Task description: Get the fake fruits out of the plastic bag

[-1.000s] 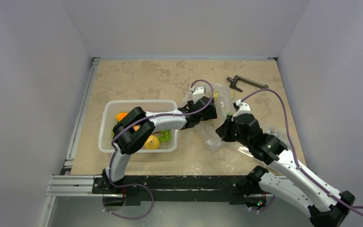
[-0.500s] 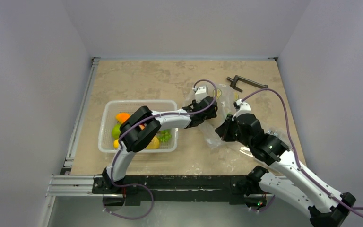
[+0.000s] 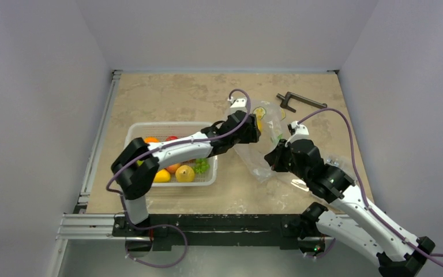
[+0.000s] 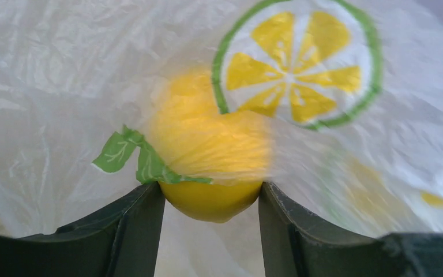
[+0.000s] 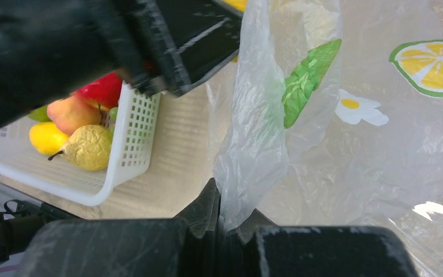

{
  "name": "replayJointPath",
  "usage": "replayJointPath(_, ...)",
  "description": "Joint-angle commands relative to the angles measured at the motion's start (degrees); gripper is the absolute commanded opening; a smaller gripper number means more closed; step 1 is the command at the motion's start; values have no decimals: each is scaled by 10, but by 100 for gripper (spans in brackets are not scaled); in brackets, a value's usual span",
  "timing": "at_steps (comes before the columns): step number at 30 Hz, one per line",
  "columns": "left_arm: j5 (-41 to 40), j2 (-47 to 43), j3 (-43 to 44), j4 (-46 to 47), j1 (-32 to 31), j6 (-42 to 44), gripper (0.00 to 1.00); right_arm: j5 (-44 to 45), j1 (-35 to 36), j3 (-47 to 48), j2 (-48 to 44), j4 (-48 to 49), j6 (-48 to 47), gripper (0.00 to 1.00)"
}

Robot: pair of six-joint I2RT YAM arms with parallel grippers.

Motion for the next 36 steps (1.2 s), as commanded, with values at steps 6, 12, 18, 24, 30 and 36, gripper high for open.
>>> replayJointPath(6, 164, -179, -102, -43, 1, 30, 10, 45, 2, -16, -2, 41, -9, 0)
replayJointPath(12, 185, -341, -180, -108, -1, 55, 9, 45, 2, -21, 12, 76, -17, 0)
replayJointPath(18, 86, -481, -216, -284, 0, 99, 9, 43, 2, -6, 36, 103, -39, 0)
replayJointPath(24, -65, -510, -221, -449, 4, 77, 8, 37, 2, -1, 49, 119, -51, 0)
replayJointPath(30, -191, -507, -231, -581, 5, -39, 6, 32, 2, 10, 64, 121, -54, 0)
replayJointPath(36, -219, -511, -266, -602, 5, -103, 8, 29, 2, 2, 62, 126, -54, 0)
